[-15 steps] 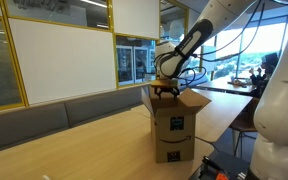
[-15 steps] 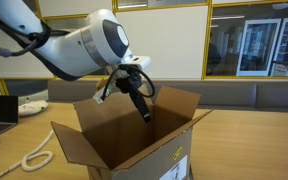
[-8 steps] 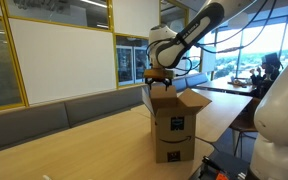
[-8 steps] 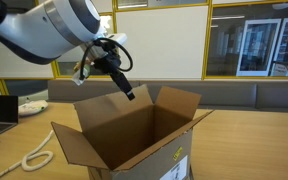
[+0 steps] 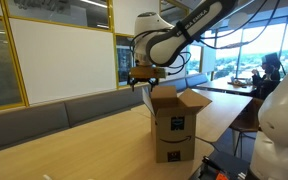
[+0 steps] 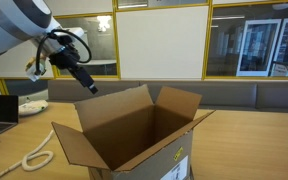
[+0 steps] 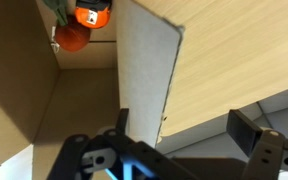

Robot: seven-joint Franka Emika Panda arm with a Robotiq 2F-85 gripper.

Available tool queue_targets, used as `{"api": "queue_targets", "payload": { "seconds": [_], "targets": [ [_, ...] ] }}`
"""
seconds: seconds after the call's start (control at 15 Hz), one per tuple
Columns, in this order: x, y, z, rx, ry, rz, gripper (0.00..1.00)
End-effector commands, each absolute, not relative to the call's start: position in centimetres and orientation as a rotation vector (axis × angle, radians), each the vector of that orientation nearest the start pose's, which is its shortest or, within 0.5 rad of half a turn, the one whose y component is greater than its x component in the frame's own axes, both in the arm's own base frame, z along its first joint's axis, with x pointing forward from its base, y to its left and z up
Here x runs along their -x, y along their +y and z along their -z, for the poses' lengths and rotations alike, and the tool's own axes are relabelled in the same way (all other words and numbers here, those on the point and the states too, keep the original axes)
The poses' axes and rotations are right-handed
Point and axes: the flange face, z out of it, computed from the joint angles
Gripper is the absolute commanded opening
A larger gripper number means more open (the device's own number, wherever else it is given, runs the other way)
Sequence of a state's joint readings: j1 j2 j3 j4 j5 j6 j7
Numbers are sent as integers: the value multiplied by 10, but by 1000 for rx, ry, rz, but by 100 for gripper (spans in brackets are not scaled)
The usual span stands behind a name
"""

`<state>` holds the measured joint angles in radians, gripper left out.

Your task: Put the black measuring tape, radish, orange measuring tape and white rope inside the brown box

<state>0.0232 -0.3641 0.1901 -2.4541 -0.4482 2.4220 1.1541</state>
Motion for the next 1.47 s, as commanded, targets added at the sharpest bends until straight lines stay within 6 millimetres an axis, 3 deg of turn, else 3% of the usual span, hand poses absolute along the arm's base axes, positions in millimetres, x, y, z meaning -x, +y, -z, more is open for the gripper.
{"api": "queue_targets", "payload": {
  "seconds": [0.0, 0.27, 0.6, 1.4],
  "targets": [
    [-434, 141, -454, 3022, 822, 750, 100],
    [-425, 182, -426, 3062, 680, 634, 100],
    [-422, 218, -384, 3082, 542, 473, 100],
    [-431, 282, -260, 2982, 296, 233, 100]
  ]
}}
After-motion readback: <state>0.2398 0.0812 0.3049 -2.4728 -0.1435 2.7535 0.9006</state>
